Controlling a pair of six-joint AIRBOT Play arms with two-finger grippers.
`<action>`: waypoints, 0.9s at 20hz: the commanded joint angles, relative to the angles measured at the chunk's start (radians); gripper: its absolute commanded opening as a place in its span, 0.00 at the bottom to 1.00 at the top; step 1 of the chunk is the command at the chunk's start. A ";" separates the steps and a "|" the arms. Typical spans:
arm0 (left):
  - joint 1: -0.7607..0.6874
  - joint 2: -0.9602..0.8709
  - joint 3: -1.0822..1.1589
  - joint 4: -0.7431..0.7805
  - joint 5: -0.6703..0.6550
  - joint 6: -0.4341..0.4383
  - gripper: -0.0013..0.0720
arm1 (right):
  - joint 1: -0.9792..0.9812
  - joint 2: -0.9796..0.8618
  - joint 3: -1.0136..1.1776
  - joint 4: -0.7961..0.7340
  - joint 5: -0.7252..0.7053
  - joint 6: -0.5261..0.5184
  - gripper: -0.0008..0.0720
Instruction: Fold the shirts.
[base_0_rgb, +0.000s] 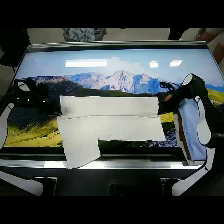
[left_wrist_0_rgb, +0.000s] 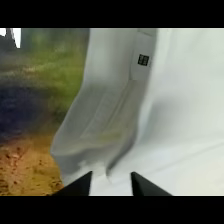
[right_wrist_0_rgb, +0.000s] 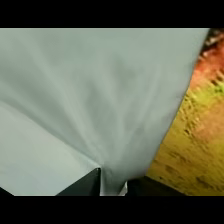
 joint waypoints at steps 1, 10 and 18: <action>0.020 0.005 0.029 -0.022 -0.042 -0.001 0.62 | -0.018 0.021 0.003 0.023 0.047 0.006 0.46; 0.148 0.348 -0.430 -0.026 -0.092 0.064 0.62 | -0.165 0.275 -0.185 -0.041 0.110 -0.018 0.66; 0.147 0.585 -0.953 -0.143 0.079 0.161 0.61 | -0.165 0.345 -0.357 -0.032 0.040 -0.037 0.67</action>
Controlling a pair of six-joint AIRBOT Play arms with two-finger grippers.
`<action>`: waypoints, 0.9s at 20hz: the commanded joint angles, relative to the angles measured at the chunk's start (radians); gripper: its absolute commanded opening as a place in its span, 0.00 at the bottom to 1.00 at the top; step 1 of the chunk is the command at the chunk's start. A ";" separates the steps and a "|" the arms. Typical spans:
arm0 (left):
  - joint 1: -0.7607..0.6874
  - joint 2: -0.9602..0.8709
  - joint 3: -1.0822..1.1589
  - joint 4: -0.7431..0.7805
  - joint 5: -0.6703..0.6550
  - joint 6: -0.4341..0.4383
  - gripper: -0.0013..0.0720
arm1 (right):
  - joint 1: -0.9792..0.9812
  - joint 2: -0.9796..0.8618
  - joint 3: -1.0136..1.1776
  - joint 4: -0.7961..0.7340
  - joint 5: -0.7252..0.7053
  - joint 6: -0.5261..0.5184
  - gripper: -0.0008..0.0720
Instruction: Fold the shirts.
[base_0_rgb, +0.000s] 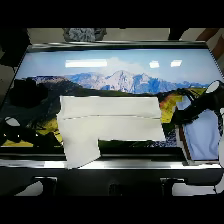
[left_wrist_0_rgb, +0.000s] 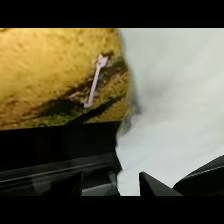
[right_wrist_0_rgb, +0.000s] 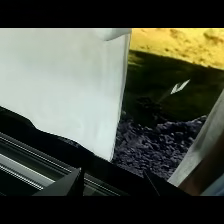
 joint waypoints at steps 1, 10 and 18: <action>-0.001 0.048 -0.152 -0.077 0.082 0.030 0.61 | -0.002 0.015 -0.035 -0.002 -0.023 -0.004 0.67; -0.094 0.048 -0.198 -0.119 0.256 -0.016 0.24 | -0.002 0.066 -0.221 0.007 -0.103 -0.024 0.72; -0.093 0.056 -0.181 -0.119 0.259 0.001 0.06 | 0.000 0.068 -0.404 0.125 -0.275 -0.021 0.84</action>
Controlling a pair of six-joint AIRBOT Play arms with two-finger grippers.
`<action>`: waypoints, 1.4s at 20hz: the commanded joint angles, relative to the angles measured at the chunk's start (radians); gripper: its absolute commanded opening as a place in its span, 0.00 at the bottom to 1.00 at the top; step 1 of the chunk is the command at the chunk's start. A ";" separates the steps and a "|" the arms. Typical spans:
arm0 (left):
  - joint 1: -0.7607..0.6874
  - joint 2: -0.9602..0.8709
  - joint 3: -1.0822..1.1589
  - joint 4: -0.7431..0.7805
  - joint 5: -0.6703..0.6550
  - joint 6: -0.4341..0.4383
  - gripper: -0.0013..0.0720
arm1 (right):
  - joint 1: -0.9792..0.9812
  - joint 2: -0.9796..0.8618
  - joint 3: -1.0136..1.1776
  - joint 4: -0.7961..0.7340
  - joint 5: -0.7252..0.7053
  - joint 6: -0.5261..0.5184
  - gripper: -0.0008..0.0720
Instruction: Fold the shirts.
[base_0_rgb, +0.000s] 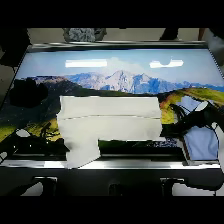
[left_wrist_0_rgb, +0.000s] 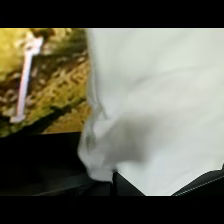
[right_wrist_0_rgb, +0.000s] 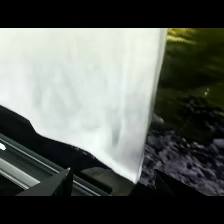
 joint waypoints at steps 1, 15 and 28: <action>-0.001 0.006 0.016 0.004 0.049 0.016 0.06 | 0.002 0.001 -0.060 0.031 -0.078 0.024 0.83; -0.001 0.130 0.272 0.004 0.033 0.058 0.05 | 0.002 0.076 0.105 0.074 -0.071 -0.053 0.06; -0.003 -0.510 0.942 -0.089 0.113 -0.013 0.05 | 0.193 -0.324 0.634 -0.033 -0.293 0.183 0.07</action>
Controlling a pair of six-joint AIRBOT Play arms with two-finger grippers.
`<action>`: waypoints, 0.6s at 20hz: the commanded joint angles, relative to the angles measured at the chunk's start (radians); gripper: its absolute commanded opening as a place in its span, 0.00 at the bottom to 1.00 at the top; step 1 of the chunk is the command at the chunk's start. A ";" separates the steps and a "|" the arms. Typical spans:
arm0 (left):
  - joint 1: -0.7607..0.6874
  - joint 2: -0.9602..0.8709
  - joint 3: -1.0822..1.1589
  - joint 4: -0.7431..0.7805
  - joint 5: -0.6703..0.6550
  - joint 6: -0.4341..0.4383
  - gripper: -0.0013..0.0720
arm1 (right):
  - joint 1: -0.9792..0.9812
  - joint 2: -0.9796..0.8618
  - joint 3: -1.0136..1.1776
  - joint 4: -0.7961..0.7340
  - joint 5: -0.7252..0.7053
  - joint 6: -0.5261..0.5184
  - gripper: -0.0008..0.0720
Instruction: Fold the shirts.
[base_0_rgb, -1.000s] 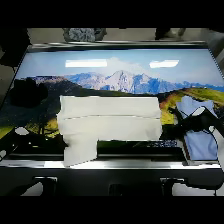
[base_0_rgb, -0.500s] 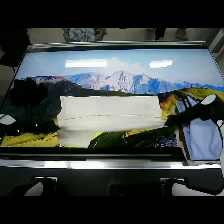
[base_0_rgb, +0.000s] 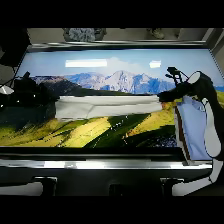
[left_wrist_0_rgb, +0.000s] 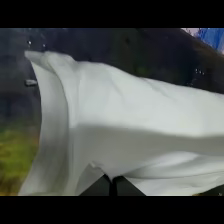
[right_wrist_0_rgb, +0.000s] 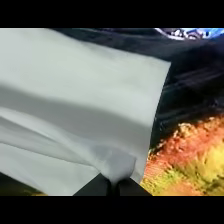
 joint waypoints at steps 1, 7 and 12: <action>-0.003 -0.174 0.116 -0.029 0.006 -0.005 0.05 | 0.014 -0.099 0.058 -0.012 -0.025 0.068 0.07; -0.040 -0.254 0.122 -0.030 -0.017 -0.010 0.64 | 0.012 -0.150 0.059 0.032 0.061 0.079 0.52; -0.003 -0.200 0.197 -0.029 -0.108 -0.014 0.87 | -0.089 -0.091 0.081 0.076 0.165 0.014 0.97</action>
